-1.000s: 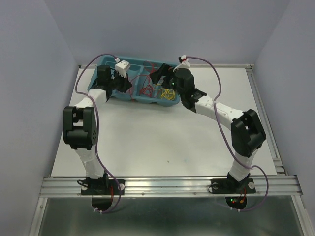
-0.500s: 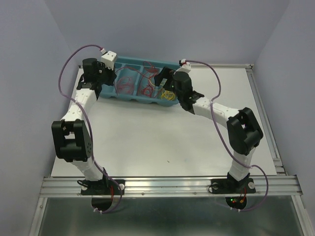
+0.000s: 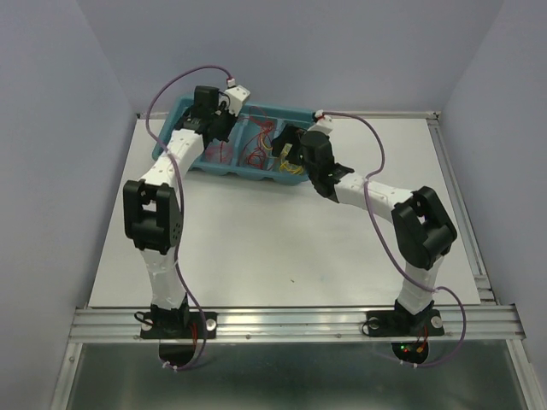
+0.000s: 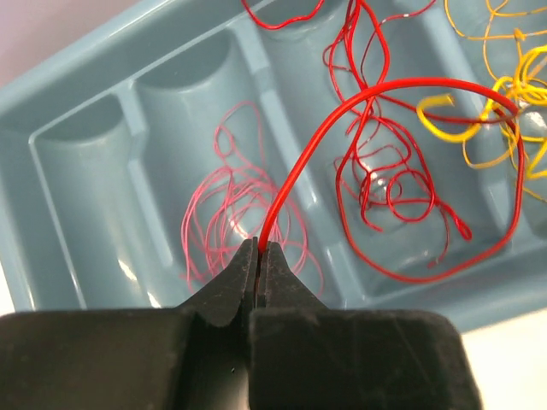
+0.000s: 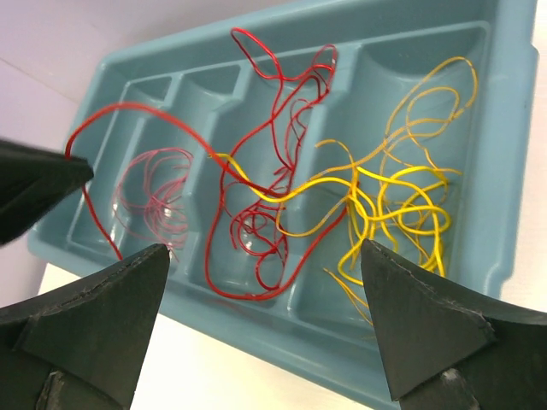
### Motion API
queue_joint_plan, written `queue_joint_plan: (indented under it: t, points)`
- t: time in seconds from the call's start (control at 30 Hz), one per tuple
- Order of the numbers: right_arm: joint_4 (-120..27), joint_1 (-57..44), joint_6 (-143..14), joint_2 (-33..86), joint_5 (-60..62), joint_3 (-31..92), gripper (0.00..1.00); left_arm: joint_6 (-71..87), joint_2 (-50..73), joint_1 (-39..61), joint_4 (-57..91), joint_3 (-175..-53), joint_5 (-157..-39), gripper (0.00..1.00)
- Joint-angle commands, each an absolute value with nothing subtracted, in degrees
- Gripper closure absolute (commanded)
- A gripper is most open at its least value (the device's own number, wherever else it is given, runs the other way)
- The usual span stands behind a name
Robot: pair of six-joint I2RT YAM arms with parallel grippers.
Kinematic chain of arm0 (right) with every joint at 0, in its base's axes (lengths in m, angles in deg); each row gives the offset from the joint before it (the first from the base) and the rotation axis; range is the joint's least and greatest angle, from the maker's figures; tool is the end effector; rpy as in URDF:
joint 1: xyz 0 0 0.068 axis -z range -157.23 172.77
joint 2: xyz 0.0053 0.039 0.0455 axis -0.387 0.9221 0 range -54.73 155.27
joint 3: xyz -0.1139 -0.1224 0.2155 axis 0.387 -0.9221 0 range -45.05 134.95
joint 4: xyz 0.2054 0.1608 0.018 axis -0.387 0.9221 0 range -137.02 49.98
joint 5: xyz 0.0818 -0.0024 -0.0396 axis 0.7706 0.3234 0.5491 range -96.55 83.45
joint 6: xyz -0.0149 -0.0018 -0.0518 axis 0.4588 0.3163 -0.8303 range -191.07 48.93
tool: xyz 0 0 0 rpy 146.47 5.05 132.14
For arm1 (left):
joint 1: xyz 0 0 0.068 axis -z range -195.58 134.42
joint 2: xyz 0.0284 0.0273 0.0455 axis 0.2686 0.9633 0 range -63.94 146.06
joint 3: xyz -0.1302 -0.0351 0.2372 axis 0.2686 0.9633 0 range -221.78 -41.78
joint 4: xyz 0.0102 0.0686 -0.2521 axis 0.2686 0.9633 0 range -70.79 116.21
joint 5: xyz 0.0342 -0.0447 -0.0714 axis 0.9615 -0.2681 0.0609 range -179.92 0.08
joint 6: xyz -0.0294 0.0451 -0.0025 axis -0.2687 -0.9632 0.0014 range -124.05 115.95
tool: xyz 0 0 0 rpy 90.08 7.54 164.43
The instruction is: Untangle the cables
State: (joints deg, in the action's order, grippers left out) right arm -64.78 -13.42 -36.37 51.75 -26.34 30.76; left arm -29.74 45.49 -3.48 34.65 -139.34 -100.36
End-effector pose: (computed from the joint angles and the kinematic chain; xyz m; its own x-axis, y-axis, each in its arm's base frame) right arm 0.3630 0.2507 0.2693 -0.3128 0.4348 -0.8445 -0.1351 0.8597 0.4927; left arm 0.4453 -0.1019 0.3209 -0.2467 0.4889 -0.8367 0.5221 0.7944 0.3103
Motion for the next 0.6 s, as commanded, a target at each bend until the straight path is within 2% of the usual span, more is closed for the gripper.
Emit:
queue_joint_plan:
  t: [0.0,0.07,0.1,0.2,0.33,0.57]
  points:
    - [-67.68,-13.53,-36.44,49.43,-29.31,28.34,0.02,-30.59,50.82,-0.3,41.09,-150.13,-92.57,1.0]
    - [-67.85,-13.62,-36.26,48.9,-30.1,27.38,0.02,-29.89,56.17,1.02,45.21,-157.85,-88.37,1.0]
    - [-67.76,-13.53,-36.35,48.72,-30.45,27.11,0.02,-29.37,57.86,1.29,47.14,-163.71,-88.34,1.0]
    - [-67.94,-13.53,-36.26,48.02,-32.64,25.71,0.02,-27.26,62.17,1.47,51.99,-169.47,-91.85,1.0]
    - [-68.82,-13.35,-35.38,45.13,-36.17,22.46,0.02,-24.01,65.16,2.7,50.33,-170.45,-90.53,1.0]
    - [-70.84,-13.35,-34.94,40.81,-38.1,17.7,0.02,-19.78,70.97,2.7,49.53,-169.4,-94.75,1.0]
